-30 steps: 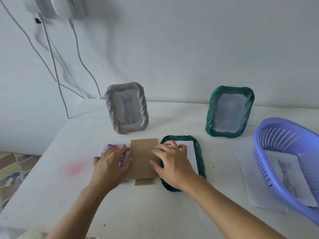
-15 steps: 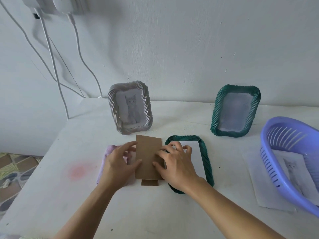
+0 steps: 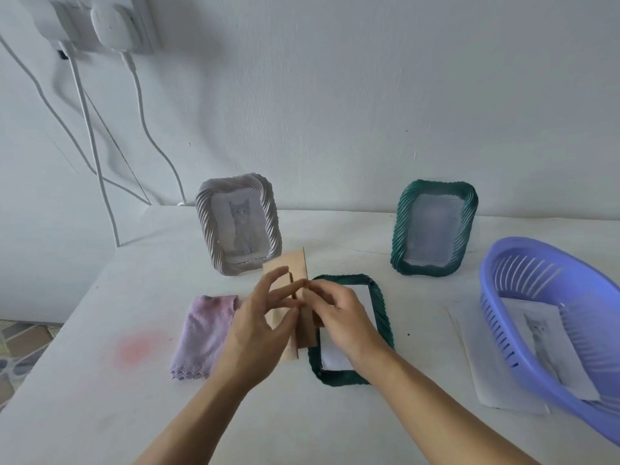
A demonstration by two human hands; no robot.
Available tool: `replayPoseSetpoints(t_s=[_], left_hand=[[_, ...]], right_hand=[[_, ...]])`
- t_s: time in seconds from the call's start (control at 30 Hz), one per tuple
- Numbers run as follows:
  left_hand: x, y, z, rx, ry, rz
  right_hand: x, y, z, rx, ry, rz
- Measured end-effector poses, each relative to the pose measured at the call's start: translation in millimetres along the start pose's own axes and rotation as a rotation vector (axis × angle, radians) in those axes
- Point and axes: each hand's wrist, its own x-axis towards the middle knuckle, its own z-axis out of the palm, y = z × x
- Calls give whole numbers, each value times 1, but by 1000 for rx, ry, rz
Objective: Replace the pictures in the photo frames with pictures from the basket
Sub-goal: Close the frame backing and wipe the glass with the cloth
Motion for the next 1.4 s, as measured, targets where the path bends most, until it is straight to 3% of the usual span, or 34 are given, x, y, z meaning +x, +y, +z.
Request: replayPoseSetpoints(t_s=[0.13, 0.3, 0.47, 0.7, 0.87, 1.07, 1.4], left_hand=[[0, -4, 11, 9, 38, 54], [0, -14, 16, 316, 82, 177], [1, -10, 26, 434, 58, 131], [7, -11, 39, 143, -40, 22], [14, -8, 44, 130, -49, 12], [19, -11, 48, 307, -78, 33], [19, -18, 55, 430, -107, 26]], right_hand=[[-9, 4, -12, 53, 69, 12], [-18, 9, -29, 15, 213, 10], [-27, 15, -49, 58, 305, 27], [-36, 29, -80, -21, 338, 59], [-36, 30, -95, -206, 233, 2], [-25, 43, -103, -499, 158, -15], [-25, 51, -97, -823, 173, -76]])
